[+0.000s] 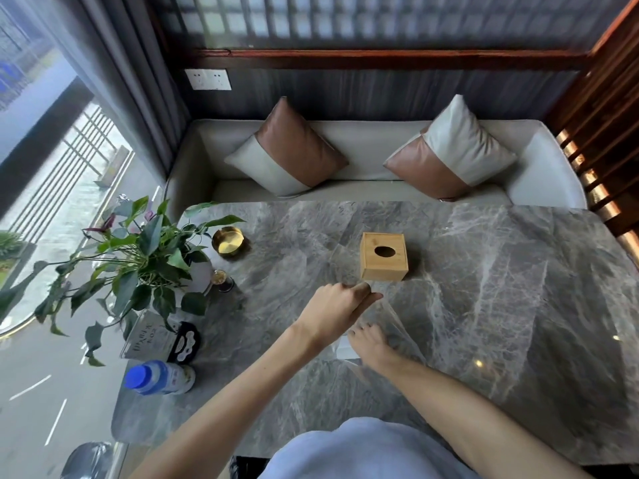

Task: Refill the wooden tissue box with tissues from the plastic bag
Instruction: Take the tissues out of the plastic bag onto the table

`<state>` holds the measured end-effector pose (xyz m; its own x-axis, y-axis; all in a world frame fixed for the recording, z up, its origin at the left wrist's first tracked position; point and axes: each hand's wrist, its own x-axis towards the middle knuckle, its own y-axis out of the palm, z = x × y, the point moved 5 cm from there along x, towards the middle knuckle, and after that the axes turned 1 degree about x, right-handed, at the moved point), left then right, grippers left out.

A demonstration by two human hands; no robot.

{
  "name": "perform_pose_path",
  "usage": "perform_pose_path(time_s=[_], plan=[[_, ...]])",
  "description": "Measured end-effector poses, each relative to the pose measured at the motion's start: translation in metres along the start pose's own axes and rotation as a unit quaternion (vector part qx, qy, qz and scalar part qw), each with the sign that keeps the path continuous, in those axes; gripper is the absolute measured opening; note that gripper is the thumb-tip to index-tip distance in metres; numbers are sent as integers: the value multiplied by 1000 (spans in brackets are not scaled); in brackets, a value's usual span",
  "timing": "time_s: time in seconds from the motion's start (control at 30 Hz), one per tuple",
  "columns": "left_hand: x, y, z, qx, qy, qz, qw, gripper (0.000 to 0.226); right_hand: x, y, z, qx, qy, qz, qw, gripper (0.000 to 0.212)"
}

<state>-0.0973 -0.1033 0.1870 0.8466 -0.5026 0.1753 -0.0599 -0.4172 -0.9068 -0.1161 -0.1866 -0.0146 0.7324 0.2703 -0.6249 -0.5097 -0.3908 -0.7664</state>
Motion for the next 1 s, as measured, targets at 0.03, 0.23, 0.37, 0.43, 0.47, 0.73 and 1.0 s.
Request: perform_pose_path(time_s=[0.03, 0.23, 0.37, 0.43, 0.47, 0.73, 1.0], plan=[[1, -1, 2, 3, 1, 6, 1000, 44, 0, 0, 1, 0, -9, -9, 1000, 42], [3, -5, 9, 5, 16, 14, 1000, 45, 2, 0, 3, 15, -29, -36, 999, 43], [3, -5, 9, 12, 24, 18, 999, 45, 5, 4, 2, 0, -33, -5, 999, 56], [1, -5, 7, 11, 34, 14, 999, 44, 5, 6, 5, 0, -34, -8, 999, 49], [0, -5, 6, 8, 35, 14, 999, 44, 5, 6, 6, 1, -36, -22, 999, 44], [-2, -8, 17, 9, 4, 49, 999, 48, 6, 1, 15, -42, -53, -1, 998, 43], [8, -19, 37, 10, -31, 60, 998, 45, -47, -73, -11, 287, -73, 95, 950, 25]])
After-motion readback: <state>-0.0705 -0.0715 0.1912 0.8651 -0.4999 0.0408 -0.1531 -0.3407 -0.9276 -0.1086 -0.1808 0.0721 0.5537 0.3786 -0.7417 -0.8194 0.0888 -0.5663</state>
